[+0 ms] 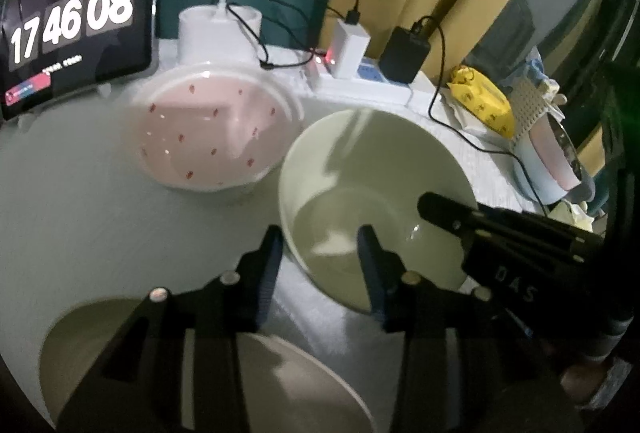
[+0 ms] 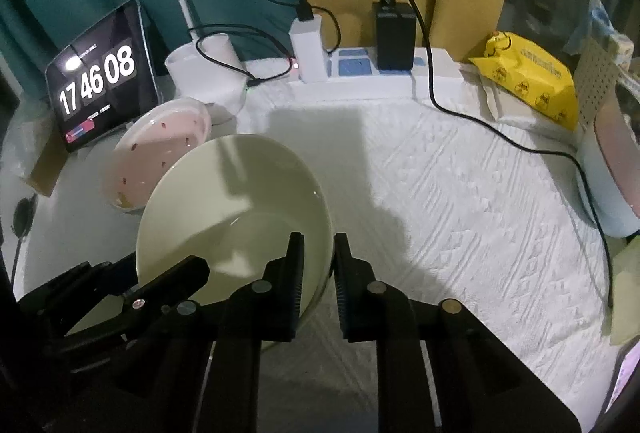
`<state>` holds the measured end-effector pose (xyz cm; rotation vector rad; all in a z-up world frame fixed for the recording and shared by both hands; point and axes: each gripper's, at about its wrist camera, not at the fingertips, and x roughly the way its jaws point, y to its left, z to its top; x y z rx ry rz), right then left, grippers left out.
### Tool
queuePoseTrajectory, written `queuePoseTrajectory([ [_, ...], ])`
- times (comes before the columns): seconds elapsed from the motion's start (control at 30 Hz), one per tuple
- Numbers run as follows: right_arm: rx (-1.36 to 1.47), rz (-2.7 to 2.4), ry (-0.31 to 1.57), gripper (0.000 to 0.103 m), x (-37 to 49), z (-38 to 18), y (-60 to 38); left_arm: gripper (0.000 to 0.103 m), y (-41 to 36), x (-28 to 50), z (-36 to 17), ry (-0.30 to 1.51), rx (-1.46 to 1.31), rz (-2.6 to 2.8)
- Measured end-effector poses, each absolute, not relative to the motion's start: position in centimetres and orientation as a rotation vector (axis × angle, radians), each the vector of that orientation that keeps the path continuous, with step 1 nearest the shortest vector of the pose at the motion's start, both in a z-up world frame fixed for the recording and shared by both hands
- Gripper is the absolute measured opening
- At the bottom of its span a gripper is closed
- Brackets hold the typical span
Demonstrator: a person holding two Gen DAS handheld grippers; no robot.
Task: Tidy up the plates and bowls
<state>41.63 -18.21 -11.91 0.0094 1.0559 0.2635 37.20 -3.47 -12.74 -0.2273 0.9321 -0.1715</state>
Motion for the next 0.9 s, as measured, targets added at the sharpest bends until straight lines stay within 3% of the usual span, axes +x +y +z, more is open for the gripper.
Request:
queuePoseTrajectory([
  [0.9, 0.032, 0.316, 0.884, 0.016, 36.2, -4.1, -18.1, 0.040, -2.3, 30.6, -5.2, 0.722, -0.203, -0.173],
])
